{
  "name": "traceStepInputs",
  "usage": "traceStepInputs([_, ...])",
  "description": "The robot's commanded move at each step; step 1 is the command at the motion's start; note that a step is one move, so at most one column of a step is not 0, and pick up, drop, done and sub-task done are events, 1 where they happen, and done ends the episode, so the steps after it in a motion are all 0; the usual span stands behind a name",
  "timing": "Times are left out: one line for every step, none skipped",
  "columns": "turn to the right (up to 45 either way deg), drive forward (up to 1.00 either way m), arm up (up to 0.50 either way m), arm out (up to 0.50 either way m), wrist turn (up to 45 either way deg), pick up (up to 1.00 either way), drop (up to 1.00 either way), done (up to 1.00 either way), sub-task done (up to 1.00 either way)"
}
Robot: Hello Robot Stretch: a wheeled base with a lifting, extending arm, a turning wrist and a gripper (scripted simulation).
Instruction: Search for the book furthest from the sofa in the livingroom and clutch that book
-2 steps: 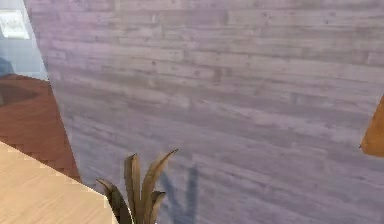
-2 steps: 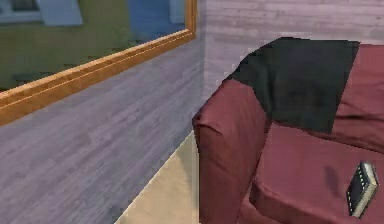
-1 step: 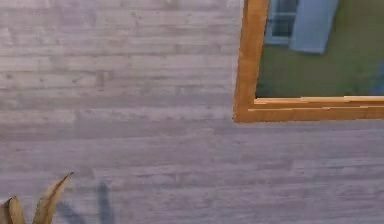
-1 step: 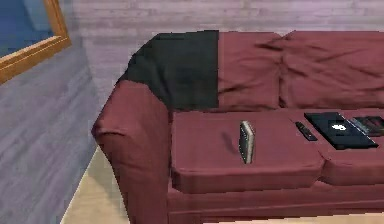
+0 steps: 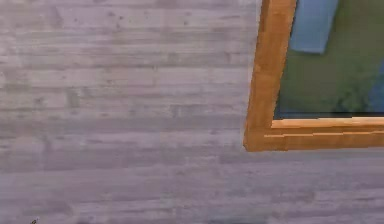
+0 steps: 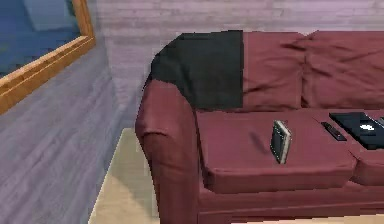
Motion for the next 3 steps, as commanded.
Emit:
traceStepInputs([45.0,0.0,0.0,0.0,0.0,0.0,0.0,0.0,0.0])
traceStepInputs([45.0,0.0,0.0,0.0,0.0,0.0,0.0,0.0,0.0])
traceStepInputs([45.0,0.0,0.0,0.0,0.0,0.0,0.0,0.0,0.0])
